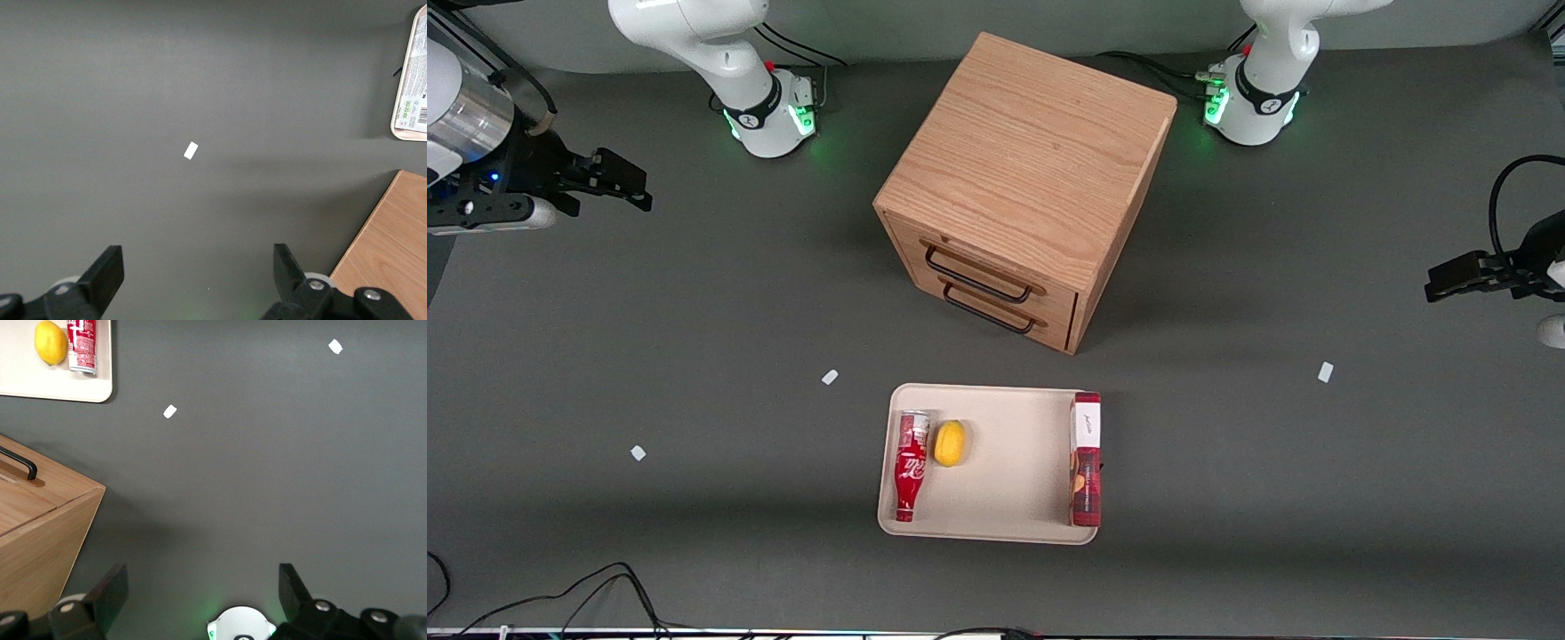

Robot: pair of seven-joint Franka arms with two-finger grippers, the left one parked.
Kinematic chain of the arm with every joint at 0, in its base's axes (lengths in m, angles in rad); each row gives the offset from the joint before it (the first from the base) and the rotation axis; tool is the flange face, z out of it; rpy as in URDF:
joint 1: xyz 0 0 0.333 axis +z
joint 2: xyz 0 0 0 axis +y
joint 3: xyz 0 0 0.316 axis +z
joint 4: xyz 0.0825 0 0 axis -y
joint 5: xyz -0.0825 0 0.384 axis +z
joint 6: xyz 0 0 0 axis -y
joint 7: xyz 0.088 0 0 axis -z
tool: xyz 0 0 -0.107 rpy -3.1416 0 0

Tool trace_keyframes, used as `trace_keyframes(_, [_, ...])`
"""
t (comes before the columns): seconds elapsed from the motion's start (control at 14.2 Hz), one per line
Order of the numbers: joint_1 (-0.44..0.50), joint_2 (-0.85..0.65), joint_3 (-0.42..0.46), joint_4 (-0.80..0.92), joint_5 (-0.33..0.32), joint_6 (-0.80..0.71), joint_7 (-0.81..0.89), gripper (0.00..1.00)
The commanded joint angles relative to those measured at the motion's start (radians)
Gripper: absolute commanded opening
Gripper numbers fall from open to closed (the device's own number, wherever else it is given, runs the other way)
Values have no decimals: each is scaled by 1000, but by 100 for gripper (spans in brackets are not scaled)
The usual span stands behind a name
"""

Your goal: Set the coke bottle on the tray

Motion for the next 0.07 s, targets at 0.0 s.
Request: trace_keyframes(0.0, [-19,13,11,27,-14,-32,-23,100])
